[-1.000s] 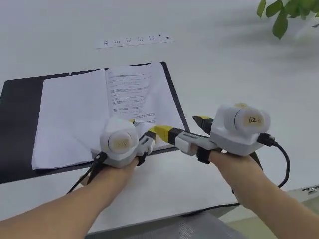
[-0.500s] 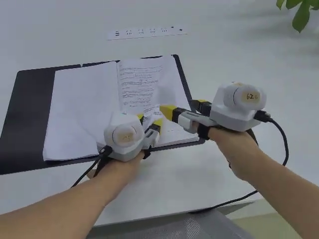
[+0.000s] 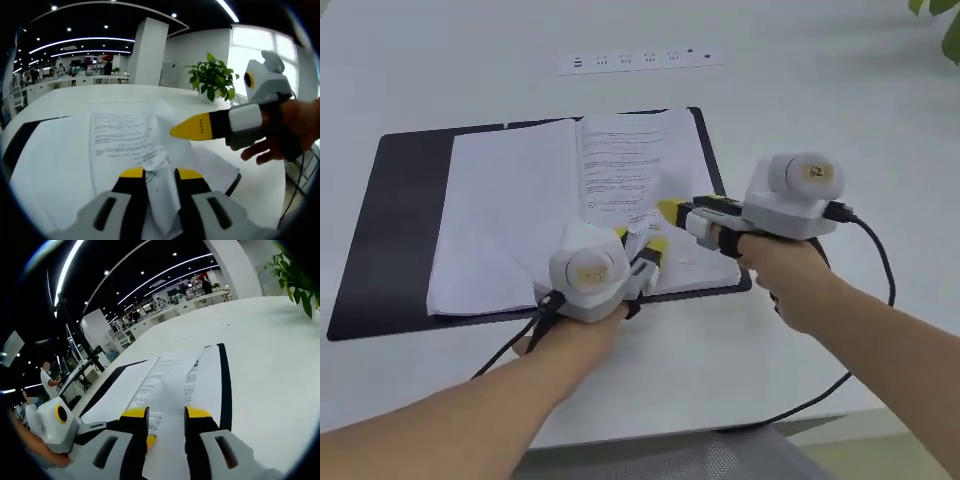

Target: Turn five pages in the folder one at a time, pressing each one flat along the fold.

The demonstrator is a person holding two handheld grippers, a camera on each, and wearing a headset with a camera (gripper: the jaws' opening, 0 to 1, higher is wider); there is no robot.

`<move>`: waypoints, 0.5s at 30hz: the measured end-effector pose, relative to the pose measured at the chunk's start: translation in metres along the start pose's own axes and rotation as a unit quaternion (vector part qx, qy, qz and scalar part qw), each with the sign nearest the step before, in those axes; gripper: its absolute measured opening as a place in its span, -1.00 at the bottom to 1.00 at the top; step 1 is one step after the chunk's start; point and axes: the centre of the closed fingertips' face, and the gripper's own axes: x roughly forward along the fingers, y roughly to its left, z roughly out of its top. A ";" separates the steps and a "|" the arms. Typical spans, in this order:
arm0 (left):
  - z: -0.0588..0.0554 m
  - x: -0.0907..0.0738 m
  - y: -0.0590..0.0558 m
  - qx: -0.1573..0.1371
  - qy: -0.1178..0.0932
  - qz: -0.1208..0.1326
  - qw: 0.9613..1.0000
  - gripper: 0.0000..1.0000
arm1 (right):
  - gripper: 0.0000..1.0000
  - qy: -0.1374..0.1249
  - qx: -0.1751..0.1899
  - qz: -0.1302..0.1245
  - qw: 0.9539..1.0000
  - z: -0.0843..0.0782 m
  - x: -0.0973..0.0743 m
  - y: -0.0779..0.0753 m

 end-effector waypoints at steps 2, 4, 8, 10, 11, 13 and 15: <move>0.000 0.000 0.000 -0.001 0.000 0.000 1.000 -0.58 | -0.65 -0.001 -0.002 -0.004 1.000 0.001 -0.002 -0.001; 0.000 0.000 0.001 -0.002 0.000 0.000 1.000 -0.59 | -0.82 -0.004 0.001 -0.009 1.000 0.002 -0.004 -0.003; 0.000 0.000 -0.001 -0.001 0.001 -0.001 1.000 -0.57 | -1.00 -0.004 0.011 -0.010 1.000 0.005 -0.008 -0.003; 0.000 0.000 -0.001 -0.003 0.002 -0.001 1.000 -0.56 | -1.00 -0.008 0.015 -0.005 1.000 0.006 -0.009 0.000; 0.000 0.000 0.000 -0.010 0.002 -0.002 1.000 -0.56 | -1.00 -0.010 0.022 -0.003 1.000 0.007 -0.010 0.001; 0.002 -0.001 0.000 -0.021 0.002 -0.003 1.000 -0.56 | -1.00 -0.011 0.047 0.002 0.999 0.010 -0.011 0.005; 0.003 -0.003 -0.001 -0.042 0.001 -0.008 0.999 -0.53 | -1.00 -0.012 0.047 0.003 0.999 0.014 -0.011 0.008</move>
